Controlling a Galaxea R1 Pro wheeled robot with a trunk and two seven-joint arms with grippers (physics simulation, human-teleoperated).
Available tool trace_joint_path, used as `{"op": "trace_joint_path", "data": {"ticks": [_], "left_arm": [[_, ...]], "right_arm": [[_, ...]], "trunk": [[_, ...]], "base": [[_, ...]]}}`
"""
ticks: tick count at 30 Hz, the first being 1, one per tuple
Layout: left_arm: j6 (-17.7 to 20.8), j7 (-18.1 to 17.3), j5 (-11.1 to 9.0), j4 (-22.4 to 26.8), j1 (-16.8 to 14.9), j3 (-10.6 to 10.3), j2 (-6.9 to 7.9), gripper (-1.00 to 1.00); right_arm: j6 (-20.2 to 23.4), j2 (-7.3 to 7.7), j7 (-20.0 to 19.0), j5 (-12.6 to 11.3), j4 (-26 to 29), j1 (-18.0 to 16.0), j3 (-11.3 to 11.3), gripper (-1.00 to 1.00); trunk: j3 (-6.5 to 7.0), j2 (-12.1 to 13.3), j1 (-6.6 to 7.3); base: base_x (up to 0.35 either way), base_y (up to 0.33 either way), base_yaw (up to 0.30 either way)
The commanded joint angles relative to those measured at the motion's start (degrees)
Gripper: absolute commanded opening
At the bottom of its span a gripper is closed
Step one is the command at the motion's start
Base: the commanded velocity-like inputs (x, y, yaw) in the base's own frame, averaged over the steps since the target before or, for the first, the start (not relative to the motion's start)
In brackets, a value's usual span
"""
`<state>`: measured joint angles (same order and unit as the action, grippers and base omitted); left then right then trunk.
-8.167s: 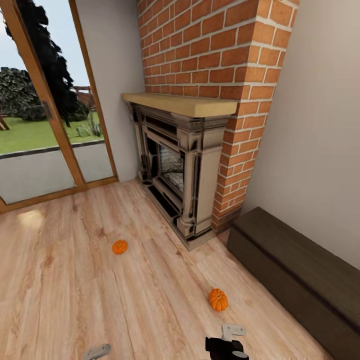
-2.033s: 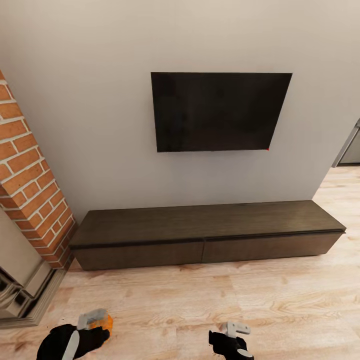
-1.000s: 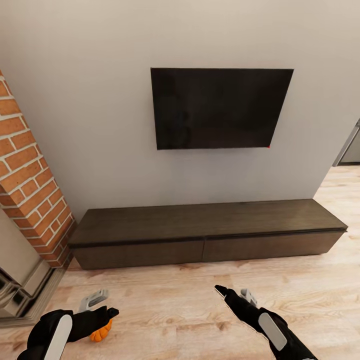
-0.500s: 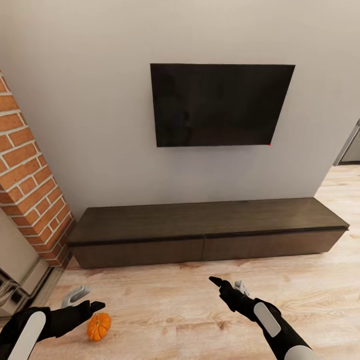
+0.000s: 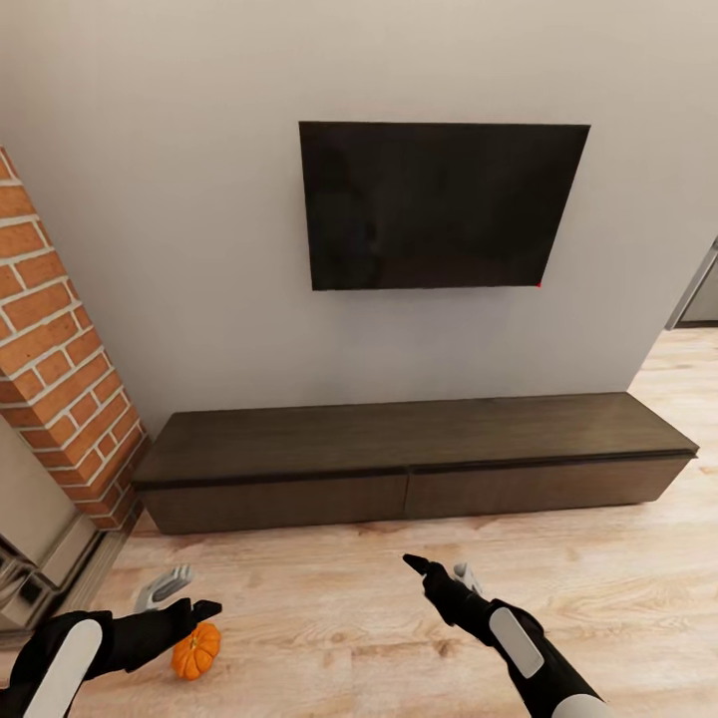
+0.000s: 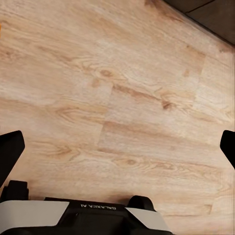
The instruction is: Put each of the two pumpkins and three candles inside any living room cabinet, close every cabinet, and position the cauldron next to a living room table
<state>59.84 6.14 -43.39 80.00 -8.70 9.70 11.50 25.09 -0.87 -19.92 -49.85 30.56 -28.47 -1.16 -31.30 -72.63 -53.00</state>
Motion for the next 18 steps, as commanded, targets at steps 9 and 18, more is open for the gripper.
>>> {"op": "trace_joint_path", "data": {"ticks": [9, 18], "left_arm": [[-0.07, -0.08, 0.07, 0.06, 0.00, 0.06, 0.28, 1.00], [-0.07, -0.08, 0.06, 0.08, 0.00, 0.06, 0.28, 1.00]], "right_arm": [[-0.02, -2.28, -2.71, -2.95, -0.32, 0.00, -0.44, 1.00], [-0.02, -2.37, -2.72, -3.88, -0.33, 0.00, -0.38, 1.00]], "trunk": [[0.00, 0.00, 0.00], [0.00, 0.00, 0.00]], "base": [[0.093, 0.026, 0.000], [0.145, 0.056, 0.000]]}}
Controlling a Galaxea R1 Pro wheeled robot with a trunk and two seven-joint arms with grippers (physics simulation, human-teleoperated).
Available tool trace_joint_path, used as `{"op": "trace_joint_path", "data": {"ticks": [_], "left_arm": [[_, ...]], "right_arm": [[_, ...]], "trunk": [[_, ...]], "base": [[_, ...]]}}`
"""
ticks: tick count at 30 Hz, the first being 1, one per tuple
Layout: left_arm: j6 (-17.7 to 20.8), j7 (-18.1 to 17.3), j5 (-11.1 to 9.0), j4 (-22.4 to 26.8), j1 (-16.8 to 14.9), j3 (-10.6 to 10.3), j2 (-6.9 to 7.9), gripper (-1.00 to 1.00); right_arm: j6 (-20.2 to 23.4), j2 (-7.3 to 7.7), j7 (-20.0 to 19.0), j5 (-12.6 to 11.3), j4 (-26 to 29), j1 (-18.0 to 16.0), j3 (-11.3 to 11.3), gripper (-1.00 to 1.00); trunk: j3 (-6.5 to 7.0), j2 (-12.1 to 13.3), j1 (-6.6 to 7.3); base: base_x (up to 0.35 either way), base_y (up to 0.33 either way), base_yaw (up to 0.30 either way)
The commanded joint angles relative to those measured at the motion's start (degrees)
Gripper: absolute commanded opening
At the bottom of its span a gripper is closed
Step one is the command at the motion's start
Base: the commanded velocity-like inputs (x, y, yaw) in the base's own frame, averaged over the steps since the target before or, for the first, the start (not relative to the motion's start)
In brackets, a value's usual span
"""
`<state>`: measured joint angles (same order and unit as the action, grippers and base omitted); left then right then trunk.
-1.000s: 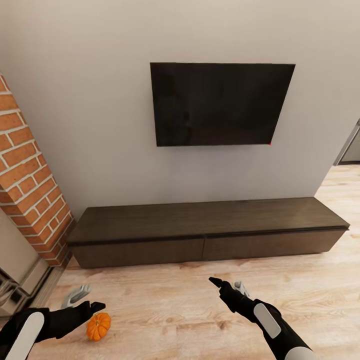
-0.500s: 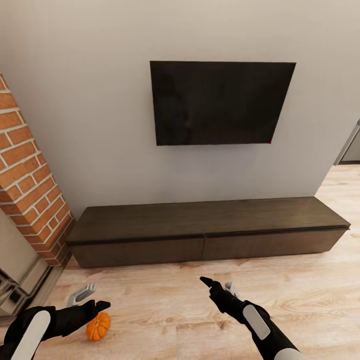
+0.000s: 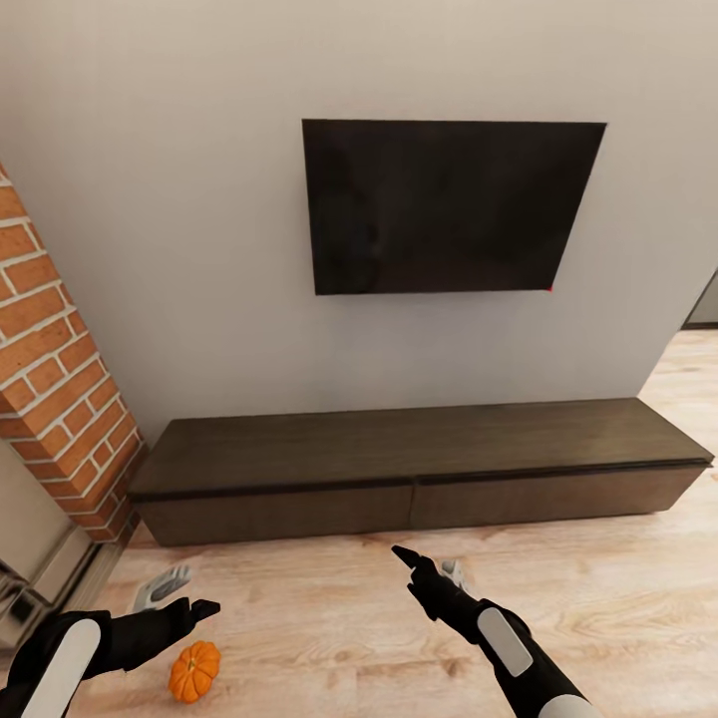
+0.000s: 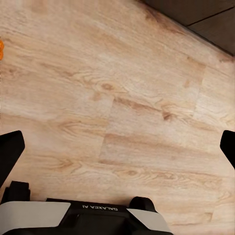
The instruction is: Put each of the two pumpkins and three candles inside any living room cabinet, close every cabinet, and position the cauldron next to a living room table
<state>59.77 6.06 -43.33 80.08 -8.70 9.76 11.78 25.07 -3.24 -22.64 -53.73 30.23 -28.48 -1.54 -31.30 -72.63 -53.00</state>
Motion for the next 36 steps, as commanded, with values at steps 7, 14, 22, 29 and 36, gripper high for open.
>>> {"op": "trace_joint_path", "data": {"ticks": [7, 14, 22, 29, 36], "left_arm": [[0.00, 0.00, 0.01, -0.01, 0.00, 0.00, 0.01, 1.00], [0.00, 0.00, 0.08, -0.02, 0.00, 0.00, 0.05, 1.00], [0.00, 0.00, 0.03, -0.01, 0.00, 0.00, 0.01, 1.00], [0.00, 0.00, 0.00, 0.07, 0.00, 0.00, -0.08, 1.00], [0.00, 0.00, 0.00, 0.07, 0.00, 0.00, -0.09, 1.00]], "right_arm": [[-0.02, -0.01, -0.02, -0.04, 0.03, 0.00, 0.01, 1.00], [-0.09, -0.02, -0.03, -0.05, 0.01, 0.00, 0.03, 1.00], [-0.18, -0.02, -0.03, -0.05, 0.03, 0.00, 0.04, 1.00], [-0.27, -0.02, -0.03, 0.01, 0.04, 0.00, 0.12, 1.00], [-0.28, -0.07, -0.03, 0.05, 0.00, 0.00, 0.21, 1.00]], "trunk": [[0.00, 0.00, 0.00], [0.00, 0.00, 0.00], [0.00, 0.00, 0.00], [0.00, 0.00, 0.00], [0.00, 0.00, 0.00]], "base": [[0.146, 0.028, 0.000], [0.206, -0.055, 0.000], [0.250, -0.007, 0.000], [0.126, 0.003, 0.000], [0.137, 0.047, 0.000]]}}
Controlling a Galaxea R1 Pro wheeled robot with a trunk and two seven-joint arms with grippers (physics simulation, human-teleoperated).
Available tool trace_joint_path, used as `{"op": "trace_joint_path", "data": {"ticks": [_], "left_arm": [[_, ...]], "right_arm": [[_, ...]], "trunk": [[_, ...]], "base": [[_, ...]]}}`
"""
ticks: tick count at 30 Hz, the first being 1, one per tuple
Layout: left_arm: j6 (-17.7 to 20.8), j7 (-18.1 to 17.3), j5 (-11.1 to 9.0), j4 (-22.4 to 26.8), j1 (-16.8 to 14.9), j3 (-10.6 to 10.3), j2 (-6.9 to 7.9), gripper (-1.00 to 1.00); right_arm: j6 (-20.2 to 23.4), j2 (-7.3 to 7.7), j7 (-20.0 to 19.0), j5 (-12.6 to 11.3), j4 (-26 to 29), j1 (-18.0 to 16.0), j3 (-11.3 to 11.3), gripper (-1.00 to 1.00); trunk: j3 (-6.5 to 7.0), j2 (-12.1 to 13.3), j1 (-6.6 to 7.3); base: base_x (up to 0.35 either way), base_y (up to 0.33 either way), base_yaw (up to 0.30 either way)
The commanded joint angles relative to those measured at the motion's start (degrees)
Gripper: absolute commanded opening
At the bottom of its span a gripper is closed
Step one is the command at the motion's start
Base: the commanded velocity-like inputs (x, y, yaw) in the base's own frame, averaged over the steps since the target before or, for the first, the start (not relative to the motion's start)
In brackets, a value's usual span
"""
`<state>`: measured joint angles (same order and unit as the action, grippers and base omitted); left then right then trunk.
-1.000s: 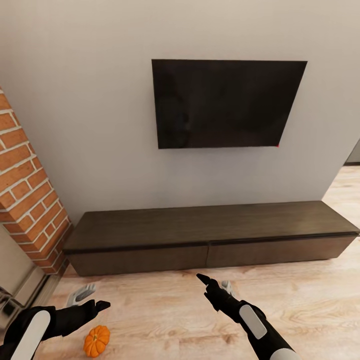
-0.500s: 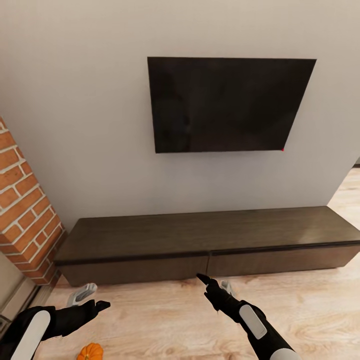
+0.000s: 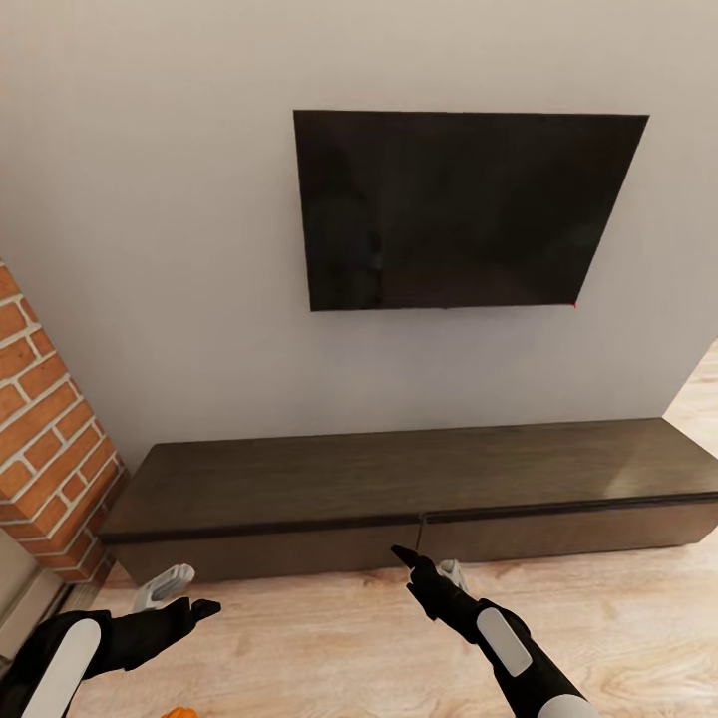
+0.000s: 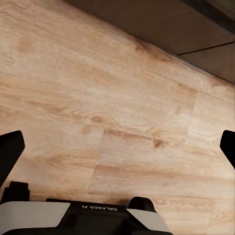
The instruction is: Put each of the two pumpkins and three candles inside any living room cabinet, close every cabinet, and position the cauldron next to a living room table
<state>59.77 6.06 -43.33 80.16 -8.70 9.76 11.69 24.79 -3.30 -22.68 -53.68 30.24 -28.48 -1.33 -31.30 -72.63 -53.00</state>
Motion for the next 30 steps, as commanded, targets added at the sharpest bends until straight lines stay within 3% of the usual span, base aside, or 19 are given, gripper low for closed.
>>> {"op": "trace_joint_path", "data": {"ticks": [1, 21, 30], "left_arm": [[0.00, 0.00, 0.00, 0.00, 0.00, 0.00, 0.00, 1.00], [0.00, -0.10, 0.00, 0.40, 0.00, 0.04, 0.06, 1.00], [0.10, -0.17, -0.06, 0.57, 0.00, 0.09, 0.21, 1.00]], "right_arm": [[0.00, -0.01, 0.00, -0.01, 0.00, 0.00, 0.01, 1.00], [-0.14, -0.04, -0.08, 0.03, 0.00, 0.00, 0.02, 1.00], [-0.21, -0.05, -0.18, -0.08, -1.10, 0.00, -0.15, 1.00]], "trunk": [[0.00, 0.00, 0.00], [0.00, 0.00, 0.00], [-1.62, -3.61, -1.98]], "base": [[0.033, 0.058, 0.000], [0.043, 0.048, 0.000], [0.002, 0.001, 0.000]]}}
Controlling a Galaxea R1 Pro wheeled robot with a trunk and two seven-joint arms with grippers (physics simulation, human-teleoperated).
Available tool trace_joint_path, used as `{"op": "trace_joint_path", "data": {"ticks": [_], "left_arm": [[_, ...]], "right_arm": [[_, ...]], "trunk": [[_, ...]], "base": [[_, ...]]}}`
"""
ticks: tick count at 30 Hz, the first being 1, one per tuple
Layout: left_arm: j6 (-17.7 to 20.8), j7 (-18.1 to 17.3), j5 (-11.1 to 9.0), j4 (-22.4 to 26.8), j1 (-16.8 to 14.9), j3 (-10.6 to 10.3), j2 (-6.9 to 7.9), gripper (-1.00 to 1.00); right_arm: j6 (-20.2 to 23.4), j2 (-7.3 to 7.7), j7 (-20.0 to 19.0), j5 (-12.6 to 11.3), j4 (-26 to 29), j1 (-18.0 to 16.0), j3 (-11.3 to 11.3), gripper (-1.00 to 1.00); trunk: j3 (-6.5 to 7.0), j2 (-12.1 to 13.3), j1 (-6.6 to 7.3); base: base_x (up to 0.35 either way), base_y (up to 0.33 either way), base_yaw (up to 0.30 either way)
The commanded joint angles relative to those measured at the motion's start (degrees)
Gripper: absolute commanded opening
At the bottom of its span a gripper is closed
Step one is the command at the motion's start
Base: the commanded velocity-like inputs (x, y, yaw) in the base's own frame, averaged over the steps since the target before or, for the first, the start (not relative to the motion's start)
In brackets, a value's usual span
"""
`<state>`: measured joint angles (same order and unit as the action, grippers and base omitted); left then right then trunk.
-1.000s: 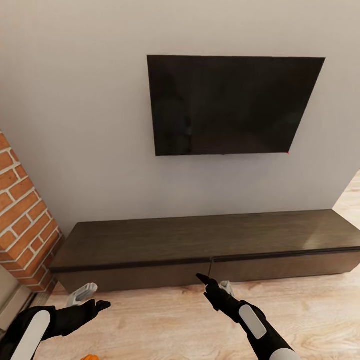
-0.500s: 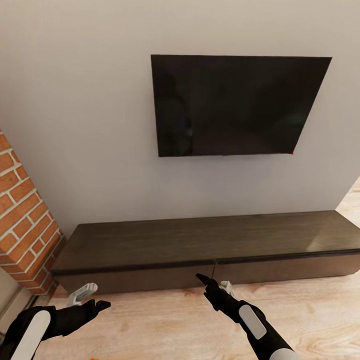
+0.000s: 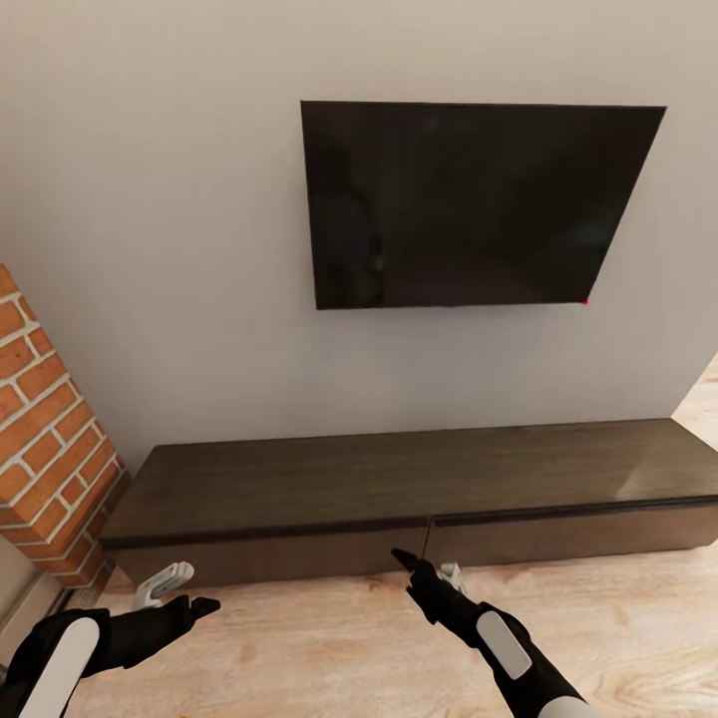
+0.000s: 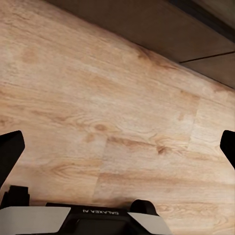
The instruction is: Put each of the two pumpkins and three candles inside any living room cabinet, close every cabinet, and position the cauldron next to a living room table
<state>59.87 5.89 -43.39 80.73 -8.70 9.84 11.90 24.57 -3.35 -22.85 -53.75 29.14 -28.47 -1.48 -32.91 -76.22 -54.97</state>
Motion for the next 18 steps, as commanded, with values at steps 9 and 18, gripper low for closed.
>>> {"op": "trace_joint_path", "data": {"ticks": [9, 18], "left_arm": [[0.13, -0.03, -10.94, 0.47, 0.00, -0.46, 3.08, 1.00], [0.13, 0.00, -17.09, 0.48, 0.00, -1.05, 6.90, 1.00]], "right_arm": [[0.14, -0.05, -3.44, -0.12, -1.42, 0.00, -1.28, 1.00], [-0.21, -0.79, -3.86, -1.16, -1.40, 0.00, -3.34, 1.00]], "trunk": [[-1.62, -3.62, -1.98], [-3.24, -7.23, -3.96]], "base": [[0.000, 0.000, 0.000], [0.000, 0.000, 0.000]]}}
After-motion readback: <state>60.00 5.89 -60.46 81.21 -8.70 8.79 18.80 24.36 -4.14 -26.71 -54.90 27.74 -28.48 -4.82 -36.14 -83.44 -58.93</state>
